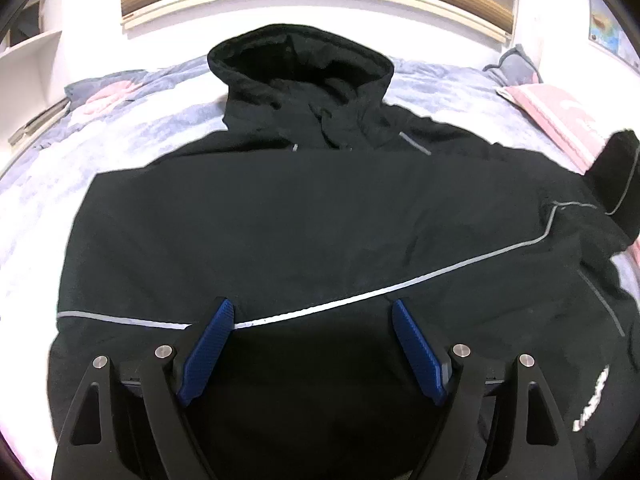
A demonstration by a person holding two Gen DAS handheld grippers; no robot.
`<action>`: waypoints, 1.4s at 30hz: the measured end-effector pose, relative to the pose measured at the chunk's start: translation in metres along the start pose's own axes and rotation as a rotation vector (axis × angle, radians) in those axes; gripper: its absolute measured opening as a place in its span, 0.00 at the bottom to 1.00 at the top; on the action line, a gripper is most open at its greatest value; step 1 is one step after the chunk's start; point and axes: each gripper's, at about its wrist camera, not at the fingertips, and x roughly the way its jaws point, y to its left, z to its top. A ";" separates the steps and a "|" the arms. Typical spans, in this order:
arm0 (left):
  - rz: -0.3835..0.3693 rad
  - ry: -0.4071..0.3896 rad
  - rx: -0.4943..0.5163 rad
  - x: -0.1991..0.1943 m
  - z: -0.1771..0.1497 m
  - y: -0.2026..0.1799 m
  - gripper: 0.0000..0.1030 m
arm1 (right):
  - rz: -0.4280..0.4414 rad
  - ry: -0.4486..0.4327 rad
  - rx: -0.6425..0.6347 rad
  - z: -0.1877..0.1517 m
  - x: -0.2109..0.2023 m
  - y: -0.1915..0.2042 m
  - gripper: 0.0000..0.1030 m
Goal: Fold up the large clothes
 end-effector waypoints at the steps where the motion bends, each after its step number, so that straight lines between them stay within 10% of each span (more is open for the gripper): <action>1: -0.007 -0.007 0.000 -0.006 0.002 0.000 0.80 | 0.025 0.002 -0.024 0.002 -0.005 0.023 0.19; 13: -0.064 -0.152 0.020 -0.122 0.016 0.022 0.80 | 0.360 0.029 -0.276 -0.033 -0.033 0.296 0.19; 22: -0.079 -0.134 -0.033 -0.126 0.002 0.059 0.80 | 0.437 0.169 -0.351 -0.097 0.020 0.407 0.19; 30: -0.207 0.022 -0.153 -0.075 -0.006 0.082 0.80 | 0.440 0.271 -0.379 -0.133 0.076 0.423 0.30; 33: -0.247 0.050 -0.185 -0.065 -0.004 0.081 0.80 | 0.451 0.231 -0.423 -0.127 0.054 0.415 0.52; 37: -0.322 0.058 -0.205 -0.058 0.007 0.066 0.80 | 0.356 -0.046 -0.440 -0.121 0.002 0.370 0.95; 42: -0.325 0.054 -0.146 -0.046 0.027 0.023 0.81 | 0.230 -0.264 -0.382 -0.148 0.000 0.321 0.99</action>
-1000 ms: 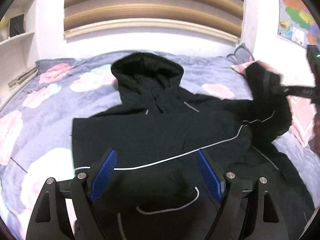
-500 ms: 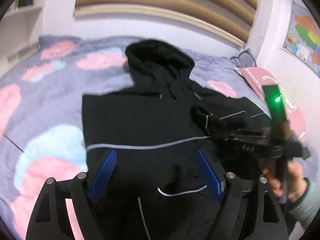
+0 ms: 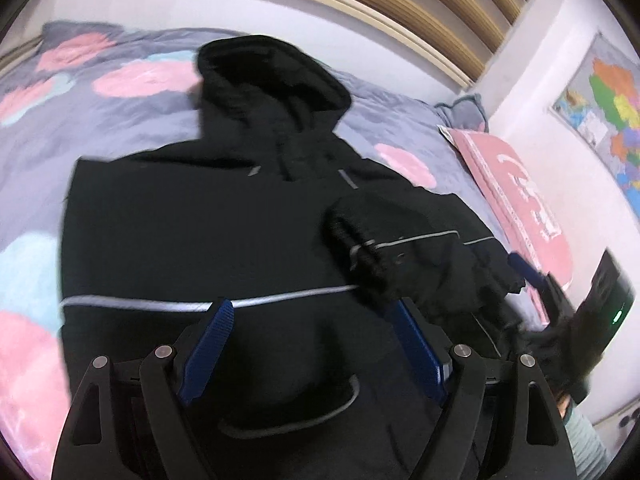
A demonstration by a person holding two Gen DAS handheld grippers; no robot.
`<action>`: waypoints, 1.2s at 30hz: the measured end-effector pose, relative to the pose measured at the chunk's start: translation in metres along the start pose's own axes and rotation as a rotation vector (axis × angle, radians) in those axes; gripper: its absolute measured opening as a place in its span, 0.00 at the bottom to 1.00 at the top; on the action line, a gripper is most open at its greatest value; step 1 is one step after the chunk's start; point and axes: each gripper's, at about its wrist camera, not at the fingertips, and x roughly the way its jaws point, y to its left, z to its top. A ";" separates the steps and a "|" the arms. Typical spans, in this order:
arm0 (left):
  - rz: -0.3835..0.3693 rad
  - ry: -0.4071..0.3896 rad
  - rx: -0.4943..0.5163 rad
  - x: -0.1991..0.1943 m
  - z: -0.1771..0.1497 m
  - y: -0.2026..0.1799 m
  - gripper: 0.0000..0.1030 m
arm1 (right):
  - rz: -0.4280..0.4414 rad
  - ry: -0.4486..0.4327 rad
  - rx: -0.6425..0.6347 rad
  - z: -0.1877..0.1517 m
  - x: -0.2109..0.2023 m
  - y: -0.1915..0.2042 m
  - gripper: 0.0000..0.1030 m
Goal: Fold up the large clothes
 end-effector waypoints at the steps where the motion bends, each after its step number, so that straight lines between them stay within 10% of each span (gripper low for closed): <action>1: 0.009 0.002 0.012 0.005 0.002 -0.006 0.81 | -0.038 0.026 0.005 -0.012 0.009 -0.003 0.99; 5: 0.039 0.036 0.041 0.036 0.013 -0.028 0.81 | -0.102 0.224 0.006 -0.047 0.042 0.001 0.99; 9: 0.050 0.057 0.008 0.064 0.017 -0.033 0.81 | -0.197 0.170 -0.100 -0.052 0.032 0.020 1.00; 18: 0.104 0.063 -0.007 0.102 0.024 -0.040 0.80 | -0.053 0.186 0.074 -0.047 0.031 -0.008 1.00; 22: 0.108 0.063 0.028 0.106 0.025 -0.050 0.36 | -0.143 0.194 -0.005 -0.048 0.030 0.007 1.00; 28: 0.109 -0.045 0.074 0.066 0.023 -0.056 0.28 | -0.268 0.194 -0.104 -0.046 0.022 0.017 1.00; 36: 0.150 -0.182 0.059 -0.028 0.029 -0.018 0.27 | -0.157 -0.031 0.055 0.010 -0.051 -0.027 1.00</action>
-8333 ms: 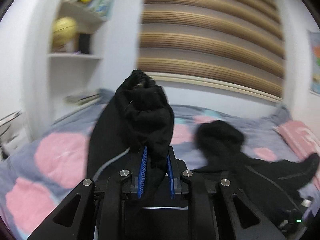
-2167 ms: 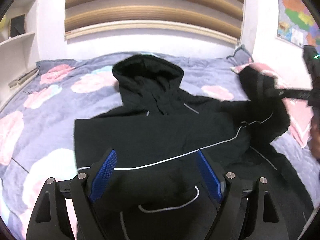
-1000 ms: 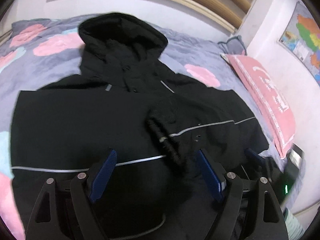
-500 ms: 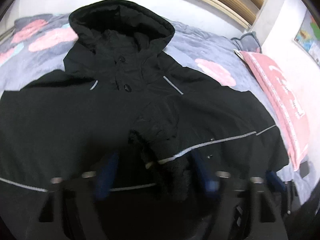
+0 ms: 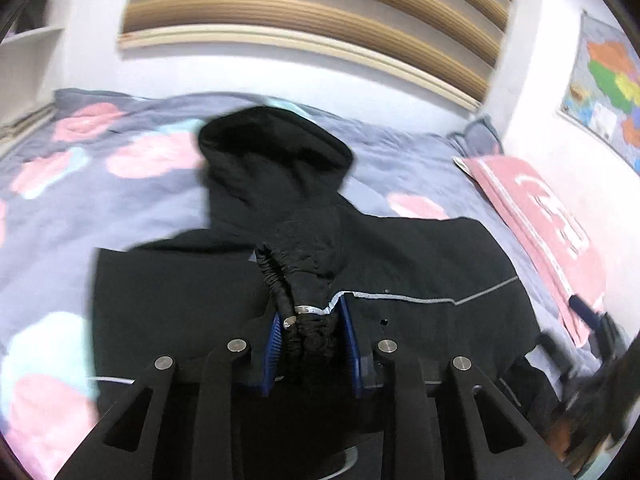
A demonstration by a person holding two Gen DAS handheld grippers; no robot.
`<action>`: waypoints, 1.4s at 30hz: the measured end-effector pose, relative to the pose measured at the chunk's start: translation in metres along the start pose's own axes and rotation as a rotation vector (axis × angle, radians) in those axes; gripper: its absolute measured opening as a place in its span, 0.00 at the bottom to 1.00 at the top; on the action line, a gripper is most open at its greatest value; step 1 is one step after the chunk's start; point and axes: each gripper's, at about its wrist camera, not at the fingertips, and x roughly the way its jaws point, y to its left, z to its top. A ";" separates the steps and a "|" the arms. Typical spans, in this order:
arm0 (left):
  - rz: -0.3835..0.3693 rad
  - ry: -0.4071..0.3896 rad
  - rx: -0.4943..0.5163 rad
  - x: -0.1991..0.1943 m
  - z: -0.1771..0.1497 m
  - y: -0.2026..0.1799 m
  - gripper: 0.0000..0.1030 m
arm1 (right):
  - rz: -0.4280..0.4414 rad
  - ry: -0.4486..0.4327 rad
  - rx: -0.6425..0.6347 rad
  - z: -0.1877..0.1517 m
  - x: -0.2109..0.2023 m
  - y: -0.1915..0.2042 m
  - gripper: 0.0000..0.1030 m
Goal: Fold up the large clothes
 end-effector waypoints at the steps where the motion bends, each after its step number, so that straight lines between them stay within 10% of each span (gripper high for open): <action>1: 0.020 -0.005 -0.019 -0.009 0.000 0.015 0.27 | 0.004 0.012 0.028 0.010 0.002 -0.007 1.00; 7: 0.109 0.090 -0.172 -0.016 -0.027 0.097 0.27 | 0.101 0.035 0.100 0.030 0.030 -0.019 1.00; 15: 0.083 0.195 -0.348 0.015 -0.070 0.159 0.27 | 0.135 0.510 0.113 -0.037 0.155 0.013 1.00; 21: 0.056 0.060 -0.188 -0.023 -0.047 0.119 0.39 | 0.102 0.431 0.052 -0.035 0.145 0.017 1.00; 23: 0.024 0.019 -0.133 -0.040 -0.042 0.094 0.64 | 0.141 0.377 0.077 -0.027 0.130 0.012 1.00; 26: -0.009 -0.028 -0.028 -0.054 -0.027 0.049 0.69 | 0.180 0.265 0.127 -0.011 0.104 0.005 1.00; 30: 0.020 0.027 0.041 -0.027 -0.014 0.013 0.69 | 0.155 0.280 0.129 -0.003 0.108 0.004 1.00; 35: 0.114 0.282 -0.044 0.069 -0.053 0.041 0.68 | 0.092 0.375 0.092 -0.044 0.146 0.013 1.00; 42: 0.153 0.168 0.008 0.067 -0.072 0.033 0.68 | 0.058 0.321 0.078 -0.049 0.140 0.019 1.00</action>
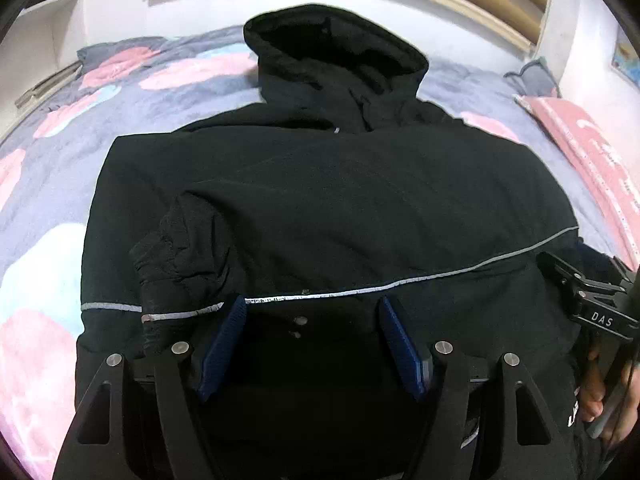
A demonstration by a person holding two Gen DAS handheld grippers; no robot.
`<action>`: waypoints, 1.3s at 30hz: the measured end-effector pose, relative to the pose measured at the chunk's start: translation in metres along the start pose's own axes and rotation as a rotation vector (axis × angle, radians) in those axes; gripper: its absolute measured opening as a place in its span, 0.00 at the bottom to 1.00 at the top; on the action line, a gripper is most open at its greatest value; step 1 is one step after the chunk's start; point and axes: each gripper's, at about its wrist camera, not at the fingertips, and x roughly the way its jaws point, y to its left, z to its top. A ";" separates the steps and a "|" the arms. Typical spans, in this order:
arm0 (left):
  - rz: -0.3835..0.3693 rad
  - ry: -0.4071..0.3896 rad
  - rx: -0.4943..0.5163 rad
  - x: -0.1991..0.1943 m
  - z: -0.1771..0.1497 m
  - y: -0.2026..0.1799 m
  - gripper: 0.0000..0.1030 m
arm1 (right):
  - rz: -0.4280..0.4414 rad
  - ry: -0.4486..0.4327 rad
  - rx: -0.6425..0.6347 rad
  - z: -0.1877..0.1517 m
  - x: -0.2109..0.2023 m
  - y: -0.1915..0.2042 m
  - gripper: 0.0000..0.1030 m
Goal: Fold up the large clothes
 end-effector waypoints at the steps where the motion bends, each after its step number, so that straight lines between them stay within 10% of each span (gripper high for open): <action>1: -0.007 -0.014 -0.002 -0.004 -0.002 0.000 0.68 | 0.004 -0.001 0.005 -0.002 -0.001 -0.001 1.00; 14: 0.017 0.039 0.026 -0.037 0.032 -0.013 0.69 | 0.048 0.121 -0.030 0.015 -0.003 0.001 1.00; 27: -0.001 -0.076 0.016 -0.168 0.204 -0.011 0.70 | 0.003 0.046 -0.020 0.198 -0.107 0.000 1.00; 39: 0.007 0.025 -0.154 -0.046 0.289 0.044 0.74 | 0.161 0.248 0.147 0.277 0.018 0.008 0.77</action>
